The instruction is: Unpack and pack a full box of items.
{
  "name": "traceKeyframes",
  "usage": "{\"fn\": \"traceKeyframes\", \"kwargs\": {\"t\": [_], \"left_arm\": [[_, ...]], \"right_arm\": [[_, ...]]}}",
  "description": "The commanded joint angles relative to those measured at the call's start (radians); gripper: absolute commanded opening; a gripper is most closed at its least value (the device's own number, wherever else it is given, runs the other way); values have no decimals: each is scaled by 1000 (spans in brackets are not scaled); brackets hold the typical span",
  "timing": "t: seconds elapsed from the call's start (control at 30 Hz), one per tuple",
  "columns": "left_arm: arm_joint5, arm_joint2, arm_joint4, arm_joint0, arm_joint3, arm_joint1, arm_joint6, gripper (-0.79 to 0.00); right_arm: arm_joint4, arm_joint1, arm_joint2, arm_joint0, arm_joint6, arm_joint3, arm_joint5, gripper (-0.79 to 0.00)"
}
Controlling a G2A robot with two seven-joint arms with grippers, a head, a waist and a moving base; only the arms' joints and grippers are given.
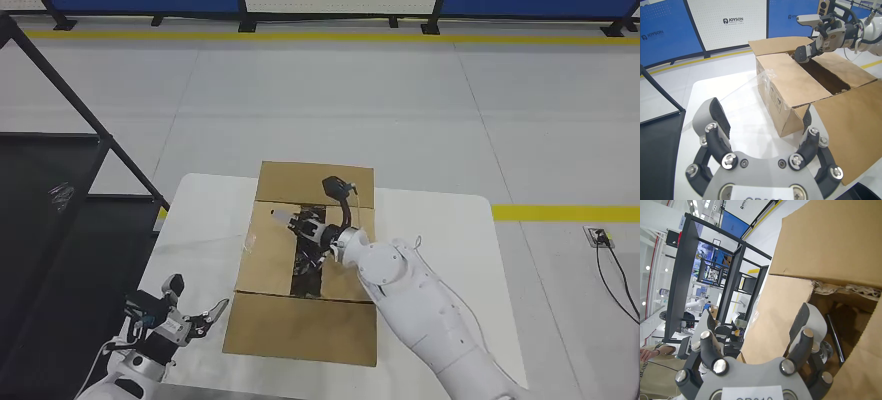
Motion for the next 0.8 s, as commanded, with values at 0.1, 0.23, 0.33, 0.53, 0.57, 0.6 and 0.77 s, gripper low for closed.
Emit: {"fn": "traceKeyframes", "kwargs": {"t": [0.1, 0.23, 0.33, 0.53, 0.57, 0.6, 0.77], "left_arm": [[-5, 7, 6, -7, -1, 0, -8, 0], [-8, 11, 8, -12, 0, -1, -13, 0], [-11, 13, 9, -16, 0, -1, -15, 0], [-12, 14, 6, -19, 2, -1, -16, 0], [-12, 14, 6, -20, 2, -1, -16, 0], [-12, 14, 6, -20, 2, -1, -16, 0], [-15, 15, 6, -21, 1, -1, -14, 0]], "right_arm": [[-20, 7, 19, -18, 7, -27, 30, 0], [-15, 11, 24, -28, 58, -42, 47, 0], [-10, 9, 15, -24, 106, -31, 58, 0], [24, -7, -17, 1, 156, 26, 54, 0], [31, -10, -23, 8, 162, 38, 52, 0], [42, -14, -28, 14, 169, 50, 47, 0], [136, -28, -20, 42, 199, 101, -2, 0]]}}
